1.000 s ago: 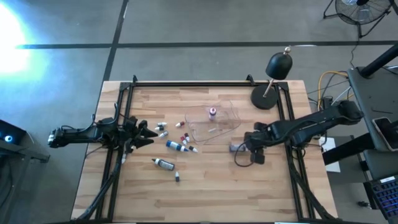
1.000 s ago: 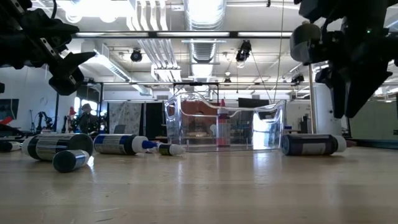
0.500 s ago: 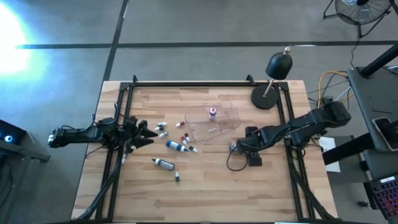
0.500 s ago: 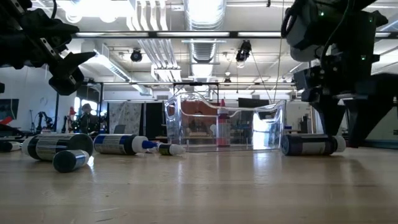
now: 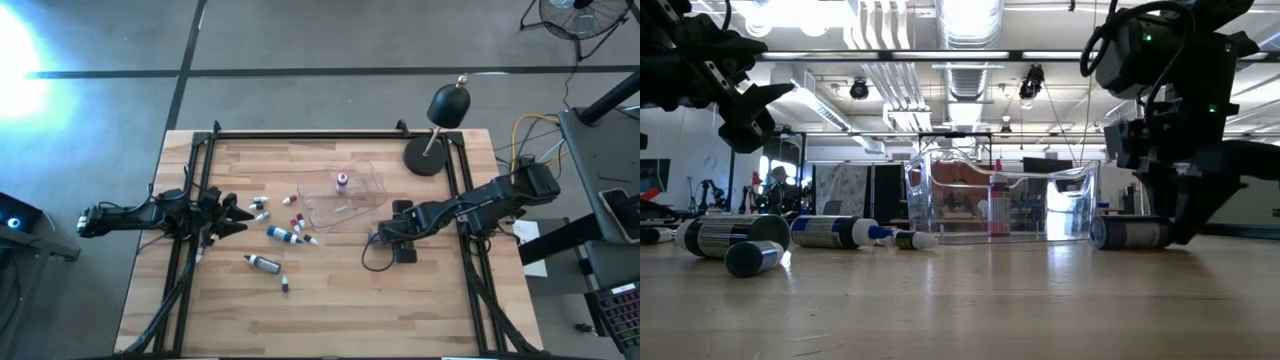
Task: Pick & Place food coloring
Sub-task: Put the large purple food coloring bottle into the transparent container
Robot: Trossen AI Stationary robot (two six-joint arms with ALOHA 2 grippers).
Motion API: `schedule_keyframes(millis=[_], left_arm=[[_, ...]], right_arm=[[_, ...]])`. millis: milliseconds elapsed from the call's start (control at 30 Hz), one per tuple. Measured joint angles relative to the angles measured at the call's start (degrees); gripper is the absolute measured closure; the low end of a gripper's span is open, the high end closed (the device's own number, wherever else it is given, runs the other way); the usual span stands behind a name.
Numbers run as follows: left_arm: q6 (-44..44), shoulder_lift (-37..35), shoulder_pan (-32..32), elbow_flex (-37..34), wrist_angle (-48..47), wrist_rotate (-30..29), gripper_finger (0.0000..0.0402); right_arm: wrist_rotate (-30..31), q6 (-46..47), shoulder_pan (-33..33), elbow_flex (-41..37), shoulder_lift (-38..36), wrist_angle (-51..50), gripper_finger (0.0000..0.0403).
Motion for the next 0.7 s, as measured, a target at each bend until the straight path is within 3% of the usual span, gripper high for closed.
schedule_keyframes(millis=[200,333,600,700], left_arm=[[0.0,0.0,0.0,0.0,0.0,0.0,0.0205],[0.0,0.0,0.0,0.0,0.0,0.0,0.0205],[0.0,0.0,0.0,0.0,0.0,0.0,0.0205],[0.0,0.0,0.0,0.0,0.0,0.0,0.0205]], right_arm=[[-3.1,-0.9,-0.1,0.2,-0.2,-1.3,0.0301],[-8.5,2.9,-0.2,1.9,-0.2,-3.8,0.0302],[-30.6,26.3,-4.1,7.5,0.0,-20.1,0.0296],[-35.6,28.9,-4.4,8.2,-0.1,-25.7,0.0286]])
